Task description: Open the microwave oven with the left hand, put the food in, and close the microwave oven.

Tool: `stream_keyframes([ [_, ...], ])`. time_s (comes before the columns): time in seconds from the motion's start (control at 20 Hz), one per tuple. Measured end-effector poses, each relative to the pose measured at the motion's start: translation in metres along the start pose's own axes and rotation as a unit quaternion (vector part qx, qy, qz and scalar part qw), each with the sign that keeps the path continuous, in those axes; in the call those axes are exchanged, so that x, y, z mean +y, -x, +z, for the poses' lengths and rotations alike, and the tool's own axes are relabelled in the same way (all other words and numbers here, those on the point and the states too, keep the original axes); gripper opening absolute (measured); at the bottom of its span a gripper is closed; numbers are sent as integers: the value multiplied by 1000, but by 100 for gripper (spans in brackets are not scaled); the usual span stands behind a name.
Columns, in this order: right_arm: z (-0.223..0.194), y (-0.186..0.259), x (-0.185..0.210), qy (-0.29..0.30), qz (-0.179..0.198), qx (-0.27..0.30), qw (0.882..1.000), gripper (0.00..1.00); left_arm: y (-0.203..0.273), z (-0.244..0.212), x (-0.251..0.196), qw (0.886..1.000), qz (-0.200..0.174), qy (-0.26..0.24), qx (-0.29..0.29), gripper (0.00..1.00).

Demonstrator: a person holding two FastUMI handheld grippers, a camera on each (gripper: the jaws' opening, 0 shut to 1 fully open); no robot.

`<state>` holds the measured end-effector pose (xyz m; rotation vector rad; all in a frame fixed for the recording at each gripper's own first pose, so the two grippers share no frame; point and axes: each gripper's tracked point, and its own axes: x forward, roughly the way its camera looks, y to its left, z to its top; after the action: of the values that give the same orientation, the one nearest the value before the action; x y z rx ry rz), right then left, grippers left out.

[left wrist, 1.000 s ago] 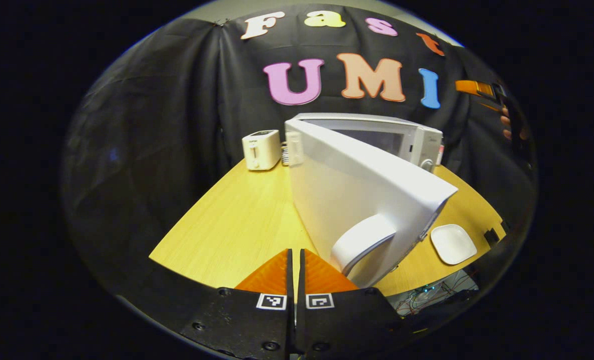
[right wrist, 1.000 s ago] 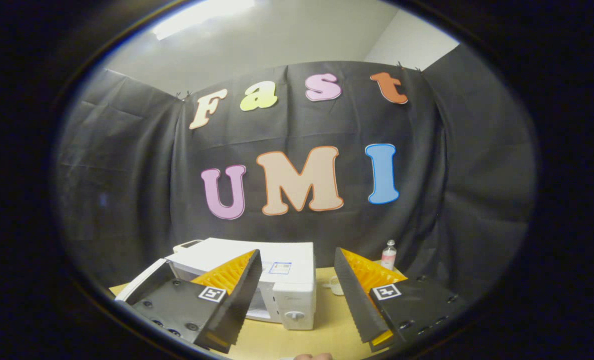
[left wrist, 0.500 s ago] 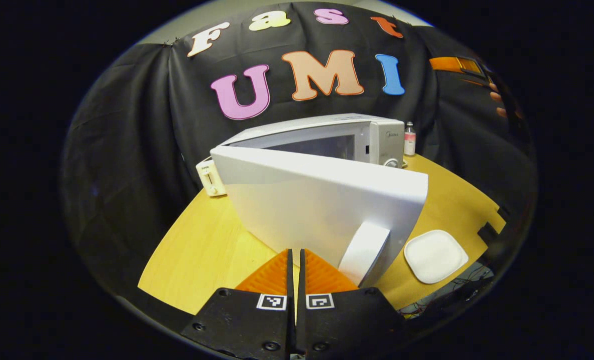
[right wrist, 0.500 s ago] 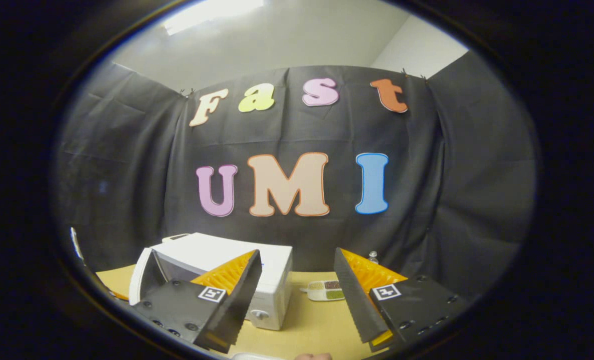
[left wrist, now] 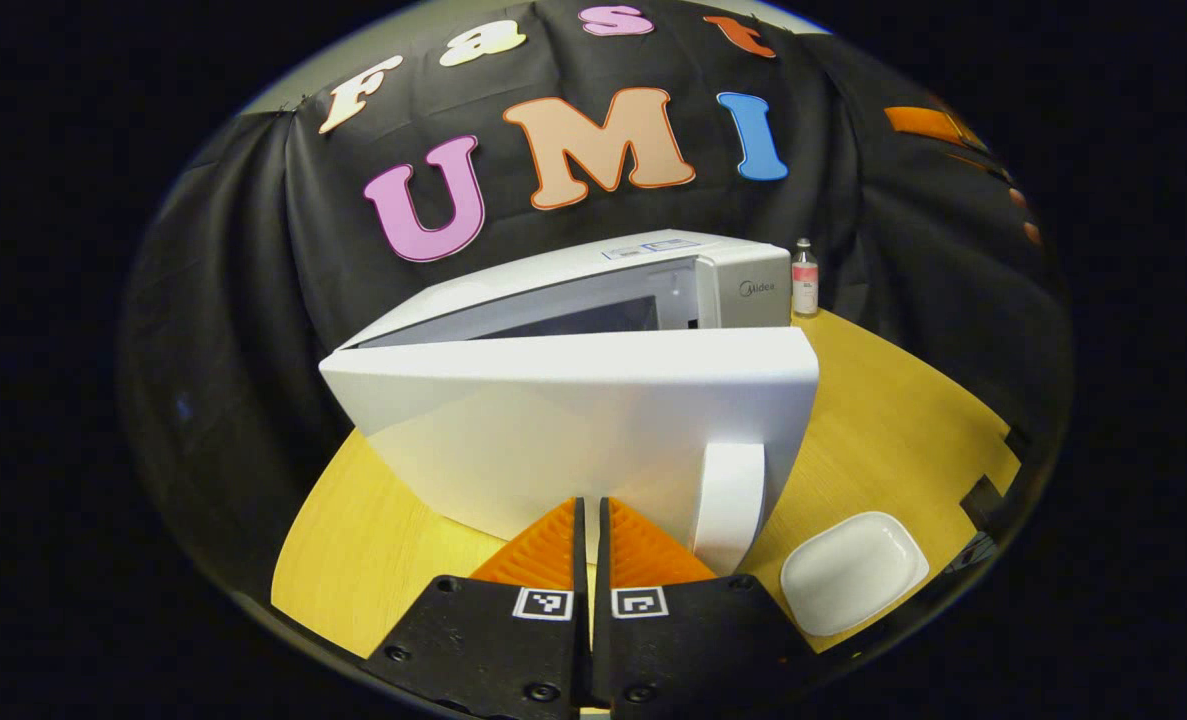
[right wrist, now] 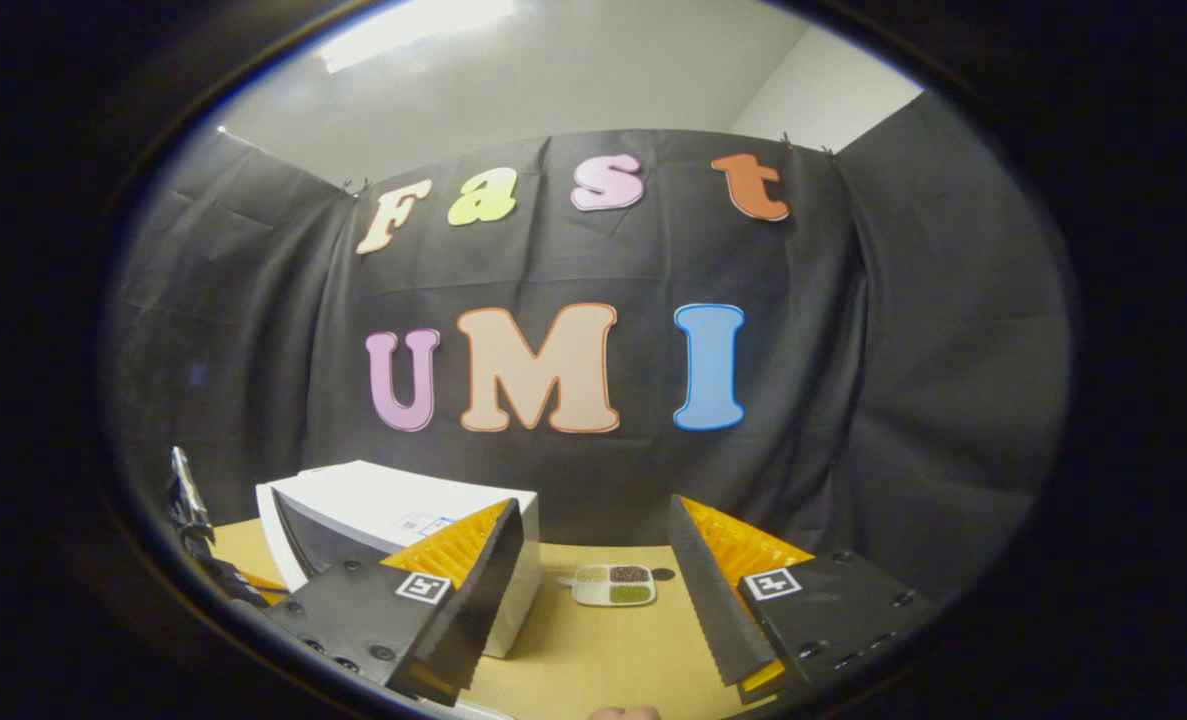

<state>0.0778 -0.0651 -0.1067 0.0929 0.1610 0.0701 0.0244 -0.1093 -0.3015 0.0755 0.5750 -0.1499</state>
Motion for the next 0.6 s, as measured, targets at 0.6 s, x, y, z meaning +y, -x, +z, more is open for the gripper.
stream_keyframes([
  [0.6, 1, -22, -46, -13, -10, -10, 1000, 87, -63, 57, -26, 1000, 8, 13, -20, 0],
])
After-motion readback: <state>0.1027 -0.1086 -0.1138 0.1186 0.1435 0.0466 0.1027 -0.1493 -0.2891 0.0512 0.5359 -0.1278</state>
